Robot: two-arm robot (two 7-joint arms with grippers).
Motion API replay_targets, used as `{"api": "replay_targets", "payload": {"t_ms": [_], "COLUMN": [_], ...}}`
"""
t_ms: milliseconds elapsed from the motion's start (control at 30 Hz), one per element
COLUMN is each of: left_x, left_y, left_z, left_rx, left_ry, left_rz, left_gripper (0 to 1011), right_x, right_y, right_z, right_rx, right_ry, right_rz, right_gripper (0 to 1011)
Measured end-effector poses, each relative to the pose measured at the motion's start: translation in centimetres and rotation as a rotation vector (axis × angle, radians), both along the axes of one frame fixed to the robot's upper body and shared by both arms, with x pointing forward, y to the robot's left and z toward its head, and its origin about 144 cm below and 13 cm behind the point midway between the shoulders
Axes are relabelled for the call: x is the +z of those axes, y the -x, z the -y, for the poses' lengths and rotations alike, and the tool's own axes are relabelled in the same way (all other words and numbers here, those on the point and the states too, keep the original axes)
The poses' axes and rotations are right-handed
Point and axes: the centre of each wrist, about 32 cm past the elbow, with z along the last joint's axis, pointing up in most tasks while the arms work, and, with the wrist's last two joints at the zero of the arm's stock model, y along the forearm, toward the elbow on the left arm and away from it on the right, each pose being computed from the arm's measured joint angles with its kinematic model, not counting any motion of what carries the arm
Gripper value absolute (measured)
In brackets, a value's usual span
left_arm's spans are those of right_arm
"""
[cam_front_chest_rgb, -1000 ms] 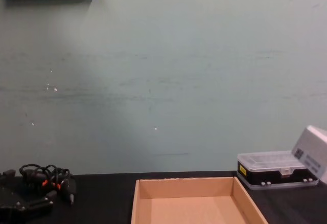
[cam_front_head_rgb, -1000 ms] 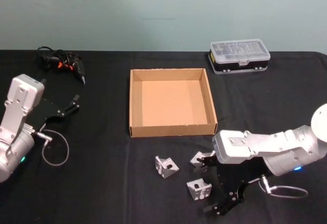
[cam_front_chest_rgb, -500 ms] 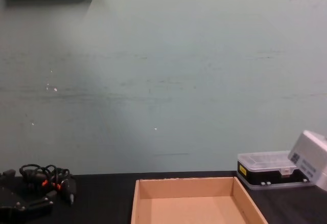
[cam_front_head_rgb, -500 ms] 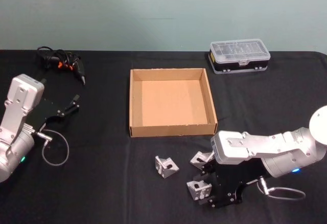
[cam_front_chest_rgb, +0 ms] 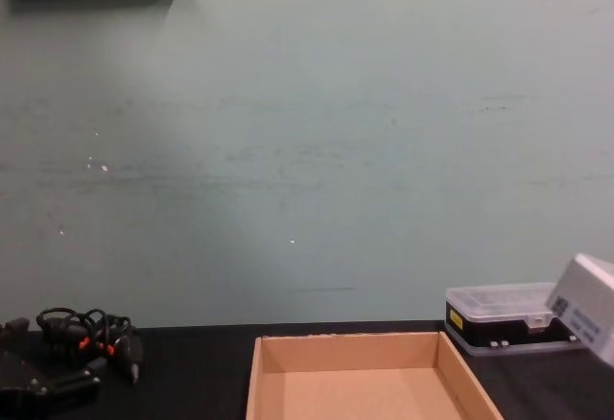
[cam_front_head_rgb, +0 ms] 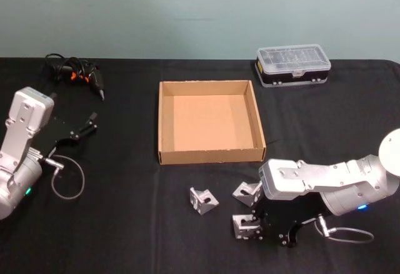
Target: Use one hand to pick up the angle iron from the table and place it into the box.
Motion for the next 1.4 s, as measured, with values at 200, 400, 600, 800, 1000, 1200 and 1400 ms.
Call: {"api": "replay_targets", "payload": {"t_ms": [200, 400, 600, 800, 1000, 1200, 1400], "left_x": [0.0, 0.0, 0.0, 0.0, 0.0, 0.0, 0.0], "left_y": [0.0, 0.0, 0.0, 0.0, 0.0, 0.0, 0.0], "left_z": [0.0, 0.0, 0.0, 0.0, 0.0, 0.0, 0.0], "left_rx": [0.0, 0.0, 0.0, 0.0, 0.0, 0.0, 0.0], "left_ry": [0.0, 0.0, 0.0, 0.0, 0.0, 0.0, 0.0], "left_rz": [0.0, 0.0, 0.0, 0.0, 0.0, 0.0, 0.0], "left_gripper": [1000, 1000, 1000, 1000, 1000, 1000, 1000], "right_x": [0.0, 0.7, 2.0, 3.1, 3.5, 3.2, 2.4], "right_y": [0.2, 0.6, 1.2, 1.3, 0.9, -0.1, -1.8], "right_z": [0.0, 0.2, 0.5, 0.9, 0.6, -0.2, -1.1], "right_rx": [-0.004, -0.016, -0.04, -0.129, -0.256, -0.395, -0.525], "right_ry": [-0.008, -0.056, -0.136, -0.231, -0.287, -0.291, -0.312], "right_rz": [0.006, 0.024, 0.059, 0.1, 0.136, 0.178, 0.183], "right_gripper": [69, 69, 69, 69, 69, 69, 69]}}
